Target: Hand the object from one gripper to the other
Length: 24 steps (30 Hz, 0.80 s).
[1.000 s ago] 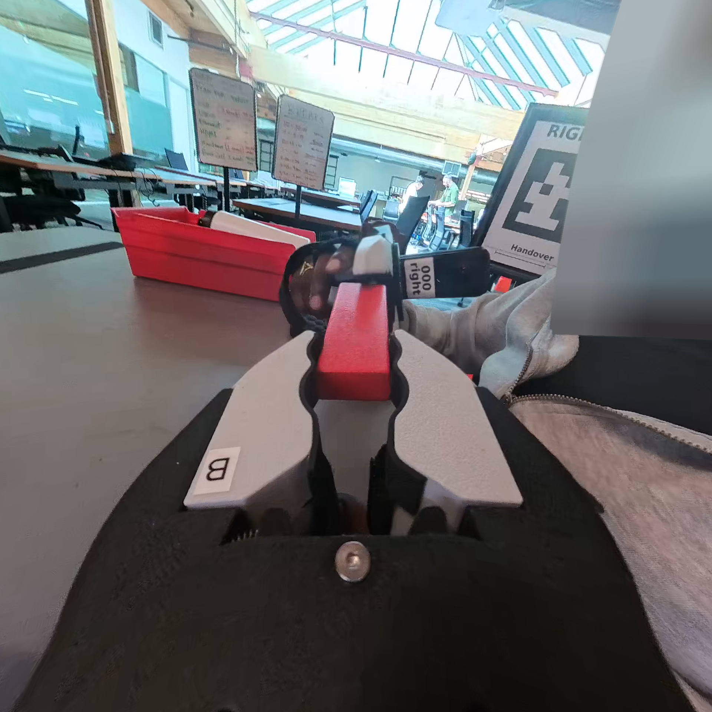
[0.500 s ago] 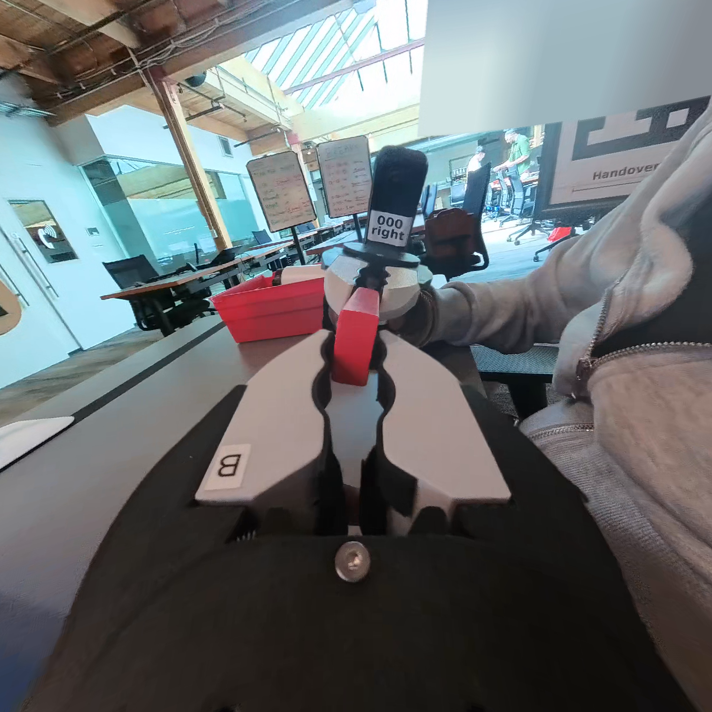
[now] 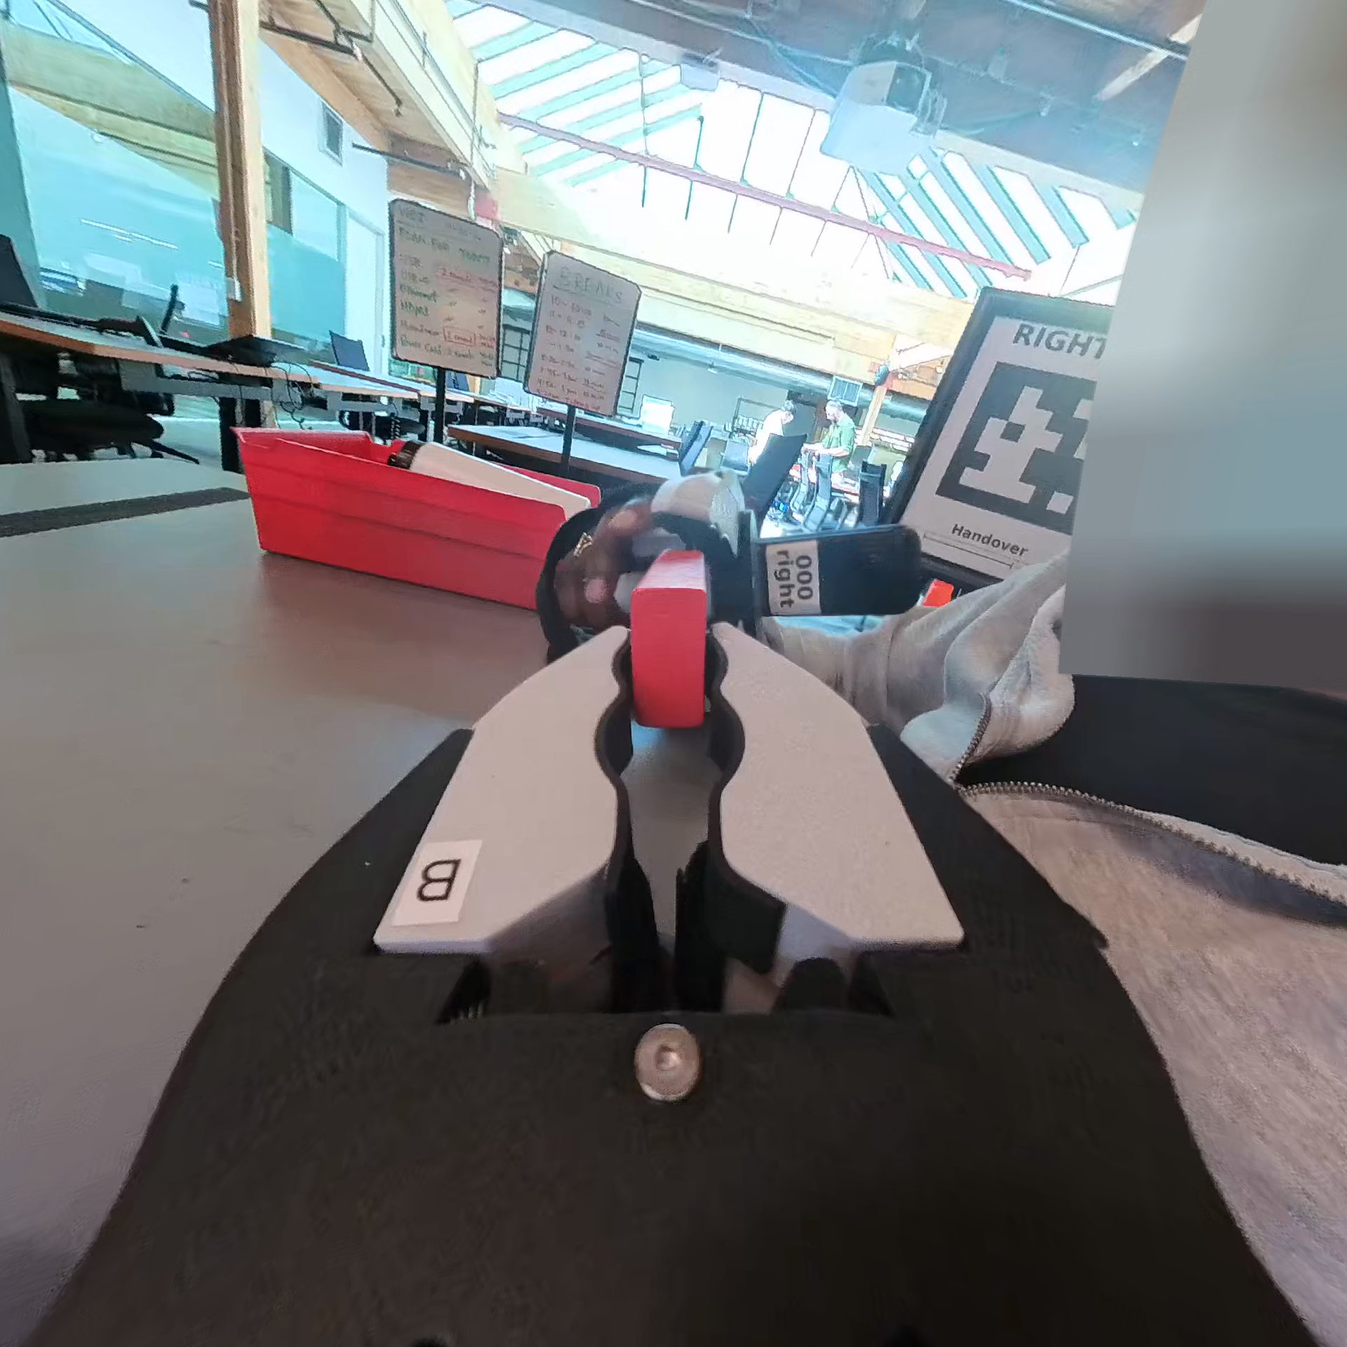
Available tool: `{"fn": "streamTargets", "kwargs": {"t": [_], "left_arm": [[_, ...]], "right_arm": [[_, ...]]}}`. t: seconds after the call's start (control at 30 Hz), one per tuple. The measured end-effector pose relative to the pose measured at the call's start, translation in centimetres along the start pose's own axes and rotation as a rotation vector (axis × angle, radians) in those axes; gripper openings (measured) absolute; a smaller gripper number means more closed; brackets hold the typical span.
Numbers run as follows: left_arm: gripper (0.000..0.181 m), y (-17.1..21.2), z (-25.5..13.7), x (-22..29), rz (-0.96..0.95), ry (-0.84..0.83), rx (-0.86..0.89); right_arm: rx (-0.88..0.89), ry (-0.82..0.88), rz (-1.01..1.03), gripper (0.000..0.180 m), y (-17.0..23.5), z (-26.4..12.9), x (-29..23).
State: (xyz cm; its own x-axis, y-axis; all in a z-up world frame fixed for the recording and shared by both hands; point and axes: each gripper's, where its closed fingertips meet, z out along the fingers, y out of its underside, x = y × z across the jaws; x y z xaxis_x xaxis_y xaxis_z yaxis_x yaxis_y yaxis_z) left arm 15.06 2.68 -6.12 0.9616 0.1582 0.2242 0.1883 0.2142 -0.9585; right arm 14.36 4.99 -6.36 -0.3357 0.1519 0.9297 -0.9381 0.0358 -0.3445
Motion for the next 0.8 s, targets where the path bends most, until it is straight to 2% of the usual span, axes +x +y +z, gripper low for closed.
{"fn": "streamTargets", "kwargs": {"t": [0.07,0.1,0.2,0.23,0.3,0.4,0.47,0.53,0.6,0.7,0.8], "left_arm": [[0.016,0.3,0.2,0.1,0.003,0.004,-0.022],[0.016,0.4,0.3,0.2,0.005,0.009,-0.030],[0.017,0.4,0.4,0.5,0.022,0.024,-0.034],[0.019,0.3,0.4,0.7,0.051,0.028,-0.030],[0.047,-0.1,0.5,1.5,0.161,0.028,0.009],[0.061,-0.2,0.8,1.7,0.400,-0.039,0.028],[0.062,0.1,1.0,1.4,0.498,-0.083,0.009],[0.062,0.5,1.1,1.2,0.507,-0.093,-0.017],[0.058,0.5,1.2,1.0,0.501,-0.103,-0.022],[0.034,0.5,1.0,1.2,0.499,-0.088,-0.026],[0.034,1.0,1.0,0.9,0.461,-0.088,-0.072]], "right_arm": [[-0.006,-0.010,-0.027,0.049,0.0,0.1,-0.3],[-0.005,-0.012,-0.036,0.037,0.0,0.1,-0.4],[0.009,-0.031,-0.014,0.034,-0.2,0.0,-0.4],[0.016,-0.052,0.036,0.035,-0.3,0.0,-0.4],[0.041,-0.111,0.210,0.034,-0.3,-0.1,-0.4],[0.100,-0.229,0.575,0.034,-0.6,-0.3,-0.1],[0.139,-0.283,0.753,0.034,-0.7,-0.5,0.2],[0.167,-0.297,0.830,0.034,-0.8,-0.7,0.5],[0.173,-0.306,0.854,0.035,-0.9,-0.7,0.5],[0.152,-0.323,0.844,0.035,-0.9,-0.5,0.0],[0.157,-0.318,0.868,0.034,-0.9,-0.5,0.1]]}}
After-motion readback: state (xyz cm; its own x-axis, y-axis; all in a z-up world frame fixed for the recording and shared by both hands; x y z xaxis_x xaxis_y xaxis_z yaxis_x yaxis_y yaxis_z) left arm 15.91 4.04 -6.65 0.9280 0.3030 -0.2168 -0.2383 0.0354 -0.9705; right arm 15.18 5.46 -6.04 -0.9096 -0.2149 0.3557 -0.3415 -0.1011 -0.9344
